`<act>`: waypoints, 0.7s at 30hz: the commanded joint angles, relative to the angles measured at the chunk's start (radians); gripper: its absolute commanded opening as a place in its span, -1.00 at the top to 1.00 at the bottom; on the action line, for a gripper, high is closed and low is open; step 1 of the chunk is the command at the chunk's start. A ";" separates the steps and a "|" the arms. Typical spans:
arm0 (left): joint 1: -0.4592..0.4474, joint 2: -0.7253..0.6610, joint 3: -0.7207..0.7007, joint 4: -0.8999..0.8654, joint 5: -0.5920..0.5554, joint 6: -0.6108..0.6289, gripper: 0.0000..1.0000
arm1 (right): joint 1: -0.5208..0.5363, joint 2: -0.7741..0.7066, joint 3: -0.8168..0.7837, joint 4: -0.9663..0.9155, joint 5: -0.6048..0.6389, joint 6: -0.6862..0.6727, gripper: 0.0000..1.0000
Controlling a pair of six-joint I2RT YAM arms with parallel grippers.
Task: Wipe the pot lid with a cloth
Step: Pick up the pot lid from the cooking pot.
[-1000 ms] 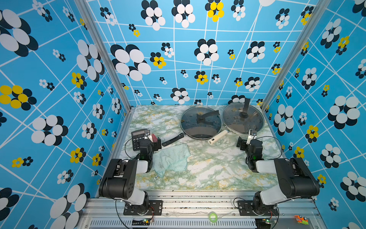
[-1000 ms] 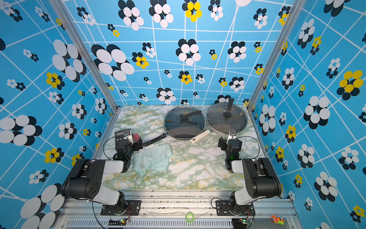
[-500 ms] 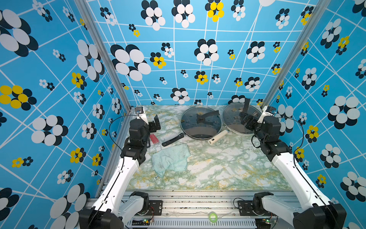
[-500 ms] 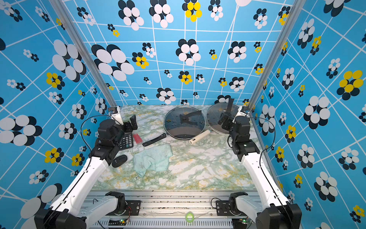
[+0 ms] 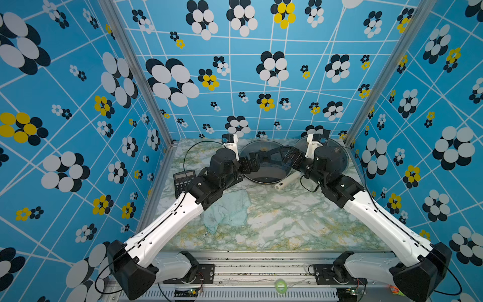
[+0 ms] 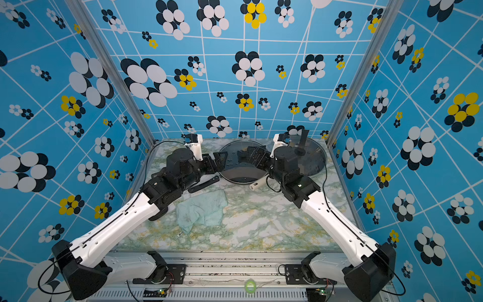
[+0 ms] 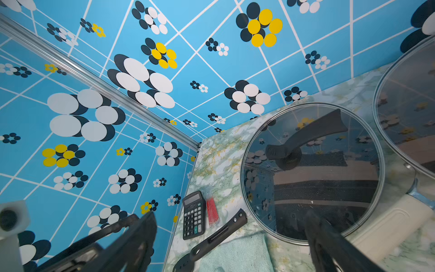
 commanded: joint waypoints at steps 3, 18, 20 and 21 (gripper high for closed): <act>0.154 0.055 0.004 -0.008 0.223 -0.120 -0.98 | -0.124 0.078 0.047 -0.020 0.003 -0.041 -0.99; -0.144 0.131 0.078 -0.527 -0.085 0.304 -0.98 | -0.474 0.440 0.173 -0.059 0.370 -0.489 -0.82; -0.155 0.115 -0.007 -0.505 -0.115 0.244 -0.98 | -0.473 0.495 0.188 -0.021 0.354 -0.520 -0.80; -0.156 0.102 -0.054 -0.482 -0.135 0.209 -0.98 | -0.474 0.520 0.199 -0.008 0.356 -0.525 -0.79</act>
